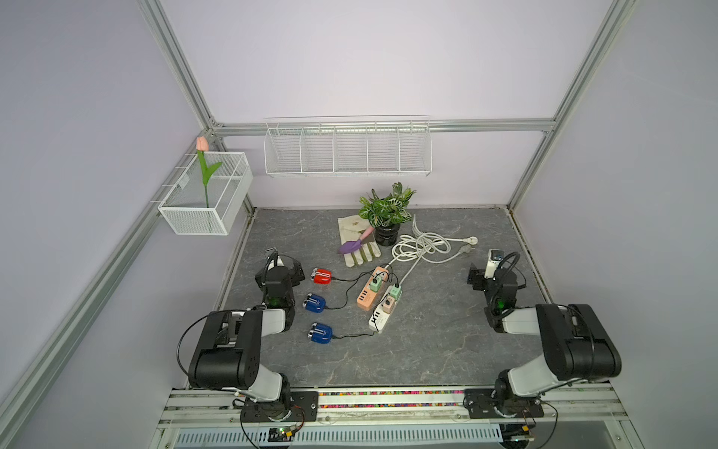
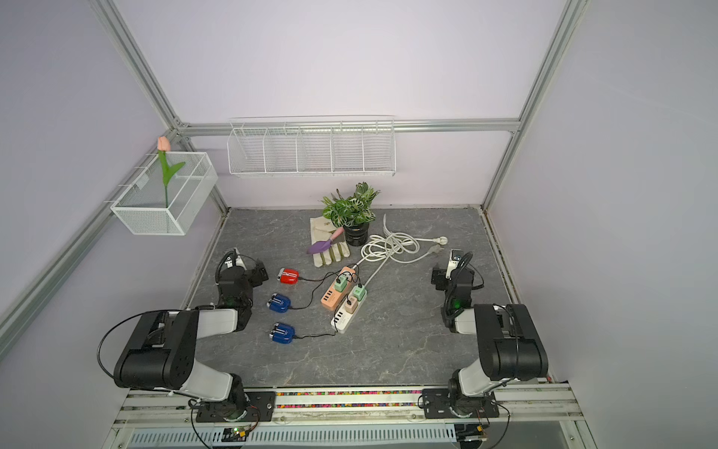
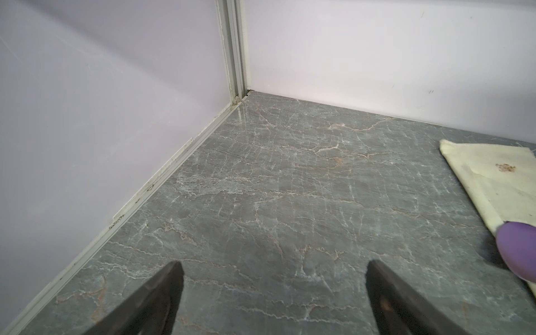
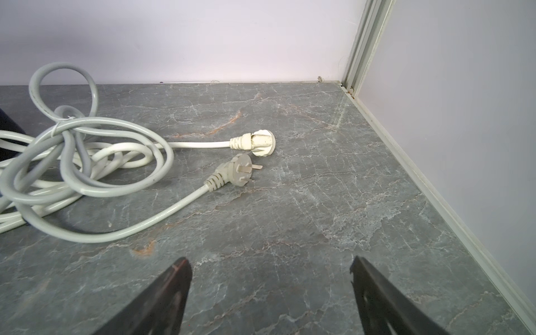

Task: Charge the electric shaver
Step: Reset both arms

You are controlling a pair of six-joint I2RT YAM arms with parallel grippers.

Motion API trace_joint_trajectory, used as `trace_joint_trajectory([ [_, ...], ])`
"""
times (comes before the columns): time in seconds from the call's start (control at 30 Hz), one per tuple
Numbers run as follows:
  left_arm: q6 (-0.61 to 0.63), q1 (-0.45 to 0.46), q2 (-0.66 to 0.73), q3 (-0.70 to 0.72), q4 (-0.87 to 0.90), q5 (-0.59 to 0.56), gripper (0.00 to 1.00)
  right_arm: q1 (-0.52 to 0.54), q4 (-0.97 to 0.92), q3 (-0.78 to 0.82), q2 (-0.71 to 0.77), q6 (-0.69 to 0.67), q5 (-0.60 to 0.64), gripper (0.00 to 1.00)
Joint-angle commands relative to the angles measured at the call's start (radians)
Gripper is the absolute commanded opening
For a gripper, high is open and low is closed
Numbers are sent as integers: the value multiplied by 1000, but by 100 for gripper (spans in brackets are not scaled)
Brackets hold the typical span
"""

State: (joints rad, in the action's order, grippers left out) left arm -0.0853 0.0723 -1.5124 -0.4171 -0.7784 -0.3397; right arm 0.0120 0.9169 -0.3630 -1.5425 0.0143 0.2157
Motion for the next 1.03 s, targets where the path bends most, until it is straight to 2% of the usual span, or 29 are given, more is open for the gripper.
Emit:
trace_joint_trajectory([
  [0.0, 11, -5, 3, -6, 5, 3, 99, 0, 16, 10, 7, -13, 2, 89],
  [1.0, 12, -5, 1, -5, 0, 4, 99, 0, 8, 7, 7, -14, 0, 89],
])
